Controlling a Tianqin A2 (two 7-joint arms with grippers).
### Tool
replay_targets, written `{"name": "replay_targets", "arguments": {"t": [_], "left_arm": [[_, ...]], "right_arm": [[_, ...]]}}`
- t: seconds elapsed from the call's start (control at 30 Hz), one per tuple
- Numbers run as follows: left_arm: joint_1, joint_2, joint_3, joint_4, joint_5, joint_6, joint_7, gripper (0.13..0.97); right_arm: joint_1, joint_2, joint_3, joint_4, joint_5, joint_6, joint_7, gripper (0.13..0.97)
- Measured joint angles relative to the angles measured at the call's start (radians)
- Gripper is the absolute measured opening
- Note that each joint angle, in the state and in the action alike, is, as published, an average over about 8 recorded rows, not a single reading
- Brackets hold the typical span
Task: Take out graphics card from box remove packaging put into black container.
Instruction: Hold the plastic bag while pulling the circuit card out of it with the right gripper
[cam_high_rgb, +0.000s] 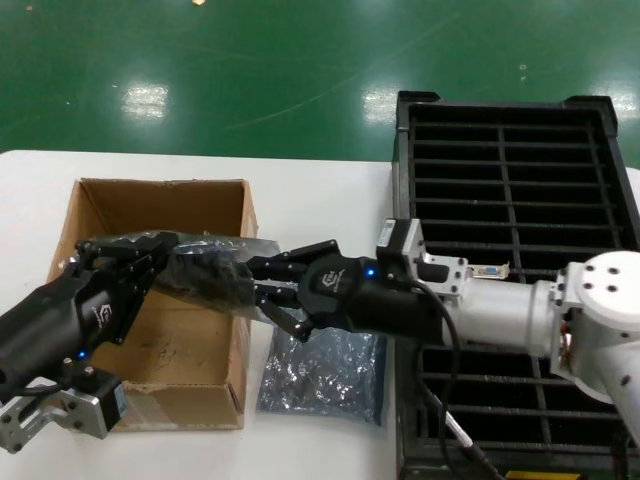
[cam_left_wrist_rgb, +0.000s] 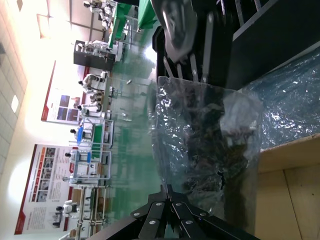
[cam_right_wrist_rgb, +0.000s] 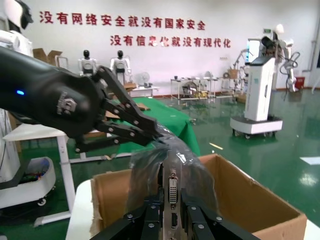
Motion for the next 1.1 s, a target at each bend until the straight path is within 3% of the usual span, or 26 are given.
{"name": "replay_targets", "arguments": {"t": [0.37,0.6,0.83,1.1], "left_arm": [[0.0,0.0,0.0,0.0,0.0,0.0,0.0,0.14],[0.0,0.0,0.0,0.0,0.0,0.0,0.0,0.14],[0.0,0.0,0.0,0.0,0.0,0.0,0.0,0.14],[0.0,0.0,0.0,0.0,0.0,0.0,0.0,0.14]], "right_arm": [[-0.092,0.115,-0.007,0.236,0.02,-0.023,0.051,0.186],[-0.172,0.253,0.011,0.441,0.035,-0.024,0.138,0.186],[-0.275,0.419,0.071,0.636,0.073,-0.014,0.207,0.186],[-0.404,0.583,0.185,0.782,0.138,0.014,0.207,0.186]]}}
